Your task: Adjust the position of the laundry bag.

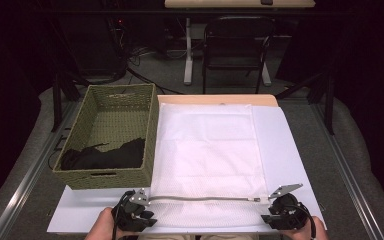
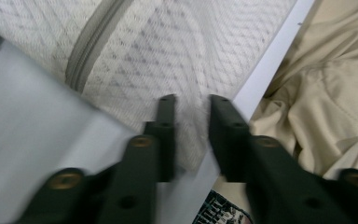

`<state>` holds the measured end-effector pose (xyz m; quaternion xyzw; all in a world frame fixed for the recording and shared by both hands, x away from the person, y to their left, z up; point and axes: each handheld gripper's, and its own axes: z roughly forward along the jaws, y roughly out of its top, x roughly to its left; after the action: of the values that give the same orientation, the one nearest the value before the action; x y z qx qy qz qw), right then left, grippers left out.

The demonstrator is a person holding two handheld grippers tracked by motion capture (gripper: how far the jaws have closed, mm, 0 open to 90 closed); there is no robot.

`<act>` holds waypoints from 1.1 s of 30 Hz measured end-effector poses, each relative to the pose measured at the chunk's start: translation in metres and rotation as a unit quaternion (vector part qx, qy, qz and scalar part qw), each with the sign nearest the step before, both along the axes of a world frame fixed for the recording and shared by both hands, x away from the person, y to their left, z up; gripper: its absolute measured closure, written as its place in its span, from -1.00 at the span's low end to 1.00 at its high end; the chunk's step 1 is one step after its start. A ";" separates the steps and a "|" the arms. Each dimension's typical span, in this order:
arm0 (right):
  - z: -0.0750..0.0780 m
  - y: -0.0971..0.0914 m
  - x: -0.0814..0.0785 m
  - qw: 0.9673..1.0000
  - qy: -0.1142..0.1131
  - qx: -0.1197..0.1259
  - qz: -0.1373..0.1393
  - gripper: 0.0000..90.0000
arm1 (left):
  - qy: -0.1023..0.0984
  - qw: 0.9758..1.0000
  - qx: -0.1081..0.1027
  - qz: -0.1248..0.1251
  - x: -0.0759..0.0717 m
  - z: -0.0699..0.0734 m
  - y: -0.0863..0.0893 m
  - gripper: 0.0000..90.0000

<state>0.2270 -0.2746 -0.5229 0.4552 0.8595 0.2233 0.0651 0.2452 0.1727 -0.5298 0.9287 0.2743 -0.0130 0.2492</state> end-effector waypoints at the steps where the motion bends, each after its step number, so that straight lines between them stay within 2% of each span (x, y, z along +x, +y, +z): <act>1: 0.000 0.000 0.000 1.000 0.000 0.000 0.000 0.07 | 0.000 1.000 0.000 0.000 0.000 0.000 0.000 0.30; 3: 0.000 0.000 0.000 1.000 0.000 0.000 0.000 0.07 | 0.000 1.000 0.000 0.000 0.000 0.000 0.000 0.30; 4: 0.000 0.000 0.000 1.000 0.000 0.000 0.000 0.07 | -0.024 1.000 -0.012 0.013 -0.001 0.007 -0.002 0.30; 5: 0.000 0.000 0.000 1.000 0.000 0.000 0.000 0.07 | -0.024 1.000 -0.012 0.013 -0.001 0.007 -0.002 -0.34; 6: 0.006 -0.005 0.000 1.000 -0.006 0.020 -0.013 -0.64 | -0.028 0.999 -0.012 0.013 -0.001 0.009 -0.002 -0.34; 7: 0.008 -0.007 0.002 1.000 -0.010 0.019 -0.016 -0.67 | -0.034 0.999 -0.016 0.016 -0.001 0.010 -0.003 -0.46; 13: 0.011 -0.012 0.007 0.999 -0.025 0.024 -0.026 -0.71 | -0.052 0.998 -0.020 0.019 0.000 0.014 -0.007 -0.60; 15: 0.014 -0.014 0.010 0.999 -0.032 0.026 -0.031 -0.69 | -0.068 0.997 -0.016 0.018 0.001 0.015 -0.010 -0.63; 17: 0.015 -0.015 0.014 0.999 -0.036 0.021 -0.031 -0.68 | -0.071 0.997 -0.012 0.021 0.002 0.014 -0.011 -0.63; 21: 0.016 -0.015 0.023 0.998 -0.038 0.025 -0.033 -0.68 | -0.080 0.996 -0.018 0.027 0.003 0.016 -0.011 -0.64; 26: 0.014 -0.014 0.030 0.998 -0.034 0.030 -0.038 -0.70 | -0.077 0.997 -0.018 0.023 0.004 0.014 -0.014 -0.65; 33: 0.008 -0.013 0.040 0.999 -0.020 0.017 -0.047 -0.64 | -0.076 0.997 -0.016 0.021 0.004 0.014 -0.016 -0.66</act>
<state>0.2666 -0.2880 -0.5146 0.4912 0.8318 0.2441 0.0848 0.2493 0.1566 -0.5159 0.9169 0.2742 0.0582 0.2842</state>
